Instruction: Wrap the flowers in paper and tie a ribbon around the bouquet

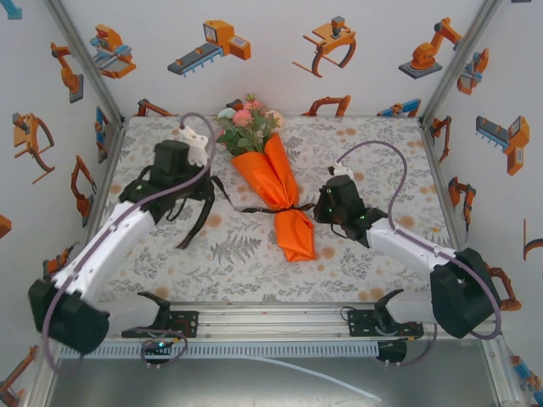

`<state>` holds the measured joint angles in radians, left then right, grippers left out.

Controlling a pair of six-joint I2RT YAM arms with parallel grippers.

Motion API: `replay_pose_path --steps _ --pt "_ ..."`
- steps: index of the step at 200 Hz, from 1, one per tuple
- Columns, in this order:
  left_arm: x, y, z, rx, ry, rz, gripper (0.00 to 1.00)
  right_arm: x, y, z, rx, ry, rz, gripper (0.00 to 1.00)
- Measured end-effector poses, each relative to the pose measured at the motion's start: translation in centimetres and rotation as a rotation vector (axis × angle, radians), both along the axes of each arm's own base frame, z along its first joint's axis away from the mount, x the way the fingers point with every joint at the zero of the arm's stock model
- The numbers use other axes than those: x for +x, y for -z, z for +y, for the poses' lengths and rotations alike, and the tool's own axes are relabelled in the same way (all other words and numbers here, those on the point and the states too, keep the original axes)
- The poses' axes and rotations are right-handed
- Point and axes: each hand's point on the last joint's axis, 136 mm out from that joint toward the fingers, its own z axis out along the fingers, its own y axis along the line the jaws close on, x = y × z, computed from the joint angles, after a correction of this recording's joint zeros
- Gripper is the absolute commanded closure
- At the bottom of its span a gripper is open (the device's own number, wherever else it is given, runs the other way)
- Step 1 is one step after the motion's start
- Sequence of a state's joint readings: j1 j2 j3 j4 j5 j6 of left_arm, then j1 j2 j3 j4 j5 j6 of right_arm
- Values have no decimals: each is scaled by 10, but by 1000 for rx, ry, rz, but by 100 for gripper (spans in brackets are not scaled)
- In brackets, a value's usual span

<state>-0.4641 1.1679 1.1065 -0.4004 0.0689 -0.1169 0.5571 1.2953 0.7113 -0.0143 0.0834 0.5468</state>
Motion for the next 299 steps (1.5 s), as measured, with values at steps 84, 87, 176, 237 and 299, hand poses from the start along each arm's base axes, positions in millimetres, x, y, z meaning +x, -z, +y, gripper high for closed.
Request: replay_pose_path --steps 84,87,176,237,299 --pt "16 -30 -47 -328 97 -32 100 14 -43 -69 70 145 -33 38" --pt "16 -32 -48 -338 101 -33 100 17 -43 -81 71 184 -30 39" --pt "10 -51 -61 -434 168 -44 100 26 54 -219 -429 414 463 21" --pt "8 -46 -61 -423 173 -25 100 13 85 -259 -448 370 648 35" --pt "8 -43 -61 -410 177 -22 100 27 97 -242 -349 287 648 100"
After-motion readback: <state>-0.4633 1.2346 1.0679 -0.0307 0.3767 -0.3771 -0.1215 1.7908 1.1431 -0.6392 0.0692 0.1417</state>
